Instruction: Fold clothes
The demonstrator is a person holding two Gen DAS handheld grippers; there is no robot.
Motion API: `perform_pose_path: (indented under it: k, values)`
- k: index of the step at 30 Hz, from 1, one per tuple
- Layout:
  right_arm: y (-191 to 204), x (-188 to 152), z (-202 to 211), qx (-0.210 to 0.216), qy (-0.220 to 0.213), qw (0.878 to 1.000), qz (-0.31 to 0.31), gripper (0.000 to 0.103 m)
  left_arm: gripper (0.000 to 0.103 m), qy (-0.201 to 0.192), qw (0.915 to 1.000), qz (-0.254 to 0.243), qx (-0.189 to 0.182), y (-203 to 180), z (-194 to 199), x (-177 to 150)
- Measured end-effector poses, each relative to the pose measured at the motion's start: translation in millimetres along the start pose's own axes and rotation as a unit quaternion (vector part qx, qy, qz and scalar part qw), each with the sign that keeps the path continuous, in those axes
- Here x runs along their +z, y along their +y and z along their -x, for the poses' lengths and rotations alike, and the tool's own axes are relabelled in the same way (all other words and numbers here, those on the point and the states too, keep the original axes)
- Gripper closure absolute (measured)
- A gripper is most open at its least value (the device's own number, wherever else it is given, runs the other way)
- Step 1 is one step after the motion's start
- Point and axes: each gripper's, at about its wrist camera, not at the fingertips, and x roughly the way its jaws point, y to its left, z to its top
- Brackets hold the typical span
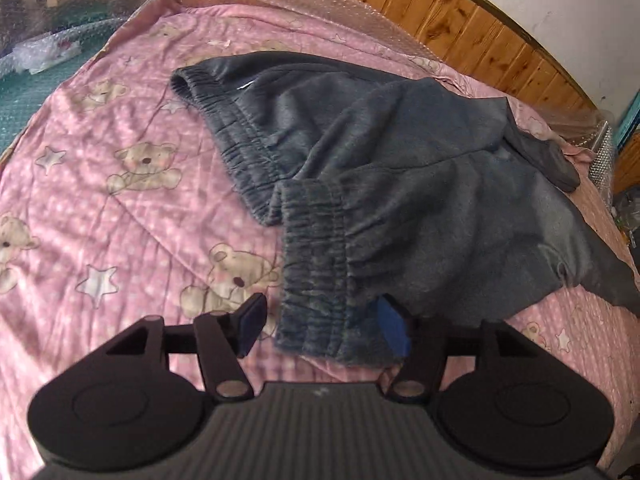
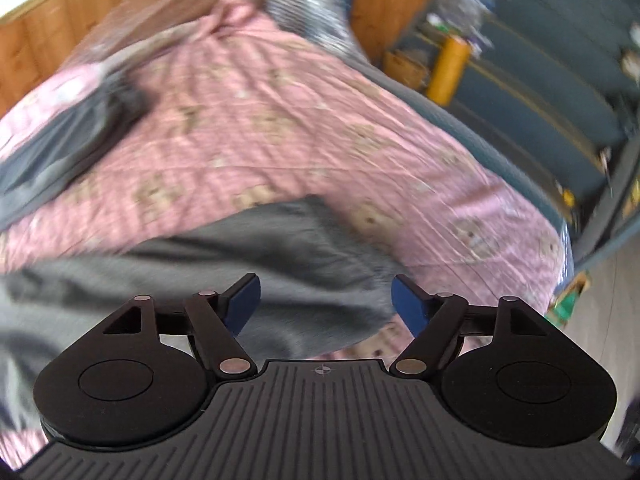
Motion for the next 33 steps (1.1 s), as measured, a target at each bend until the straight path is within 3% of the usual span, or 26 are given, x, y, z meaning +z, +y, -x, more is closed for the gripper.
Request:
perform_pose_path:
  k: [3, 6, 9, 11, 14, 19, 20, 23, 25, 26, 27, 28, 29, 33]
  values:
    - [46, -5, 28, 0.014, -0.026, 0.997, 0.064, 0.024, 0.048, -0.019, 0.9997, 0.014, -0.01, -5, -7, 6]
    - [104, -12, 56, 0.04, -0.063, 0.987, 0.144, 0.022, 0.048, -0.06, 0.9977, -0.002, -0.03, -24, 6, 16]
    - [172, -25, 81, 0.09, -0.089, 0.965, 0.23, 0.021, 0.046, -0.093, 0.9939, -0.042, -0.042, -48, 22, 22]
    - [224, -41, 101, 0.135, -0.097, 0.944, 0.287, 0.021, 0.044, -0.097, 0.9915, -0.074, -0.046, -63, 24, 23]
    - [312, -73, 142, 0.232, -0.099, 0.891, 0.378, 0.021, 0.044, -0.091, 0.9882, -0.112, -0.05, -83, 19, 18]
    - [450, -141, 227, 0.375, -0.097, 0.765, 0.515, 0.019, 0.044, -0.092, 0.9833, -0.147, -0.057, -110, 7, 4]
    - [472, -154, 235, 0.387, -0.089, 0.746, 0.535, 0.018, 0.044, -0.095, 0.9825, -0.149, -0.056, -114, 5, 1]
    - [524, -190, 231, 0.372, -0.051, 0.716, 0.588, 0.019, 0.042, -0.101, 0.9809, -0.156, -0.058, -126, -2, -4]
    - [559, -214, 228, 0.361, -0.026, 0.695, 0.621, 0.029, 0.041, -0.101, 0.9803, -0.159, -0.061, -134, -8, -6]
    - [577, -226, 227, 0.355, -0.013, 0.683, 0.638, 0.043, 0.041, -0.102, 0.9802, -0.16, -0.058, -137, -11, -7]
    - [587, -234, 221, 0.349, 0.005, 0.675, 0.65, 0.066, 0.04, -0.102, 0.9802, -0.161, -0.055, -139, -13, -9]
    - [590, -237, 210, 0.339, 0.025, 0.673, 0.658, 0.079, 0.04, -0.101, 0.9802, -0.162, -0.051, -140, -15, -10]
    - [592, -239, 203, 0.325, 0.029, 0.672, 0.665, 0.101, 0.039, -0.101, 0.9801, -0.164, -0.048, -140, -16, -11]
    - [583, -220, 199, 0.316, 0.007, 0.687, 0.654, 0.103, 0.038, -0.103, 0.9787, -0.173, -0.04, -129, -9, -19]
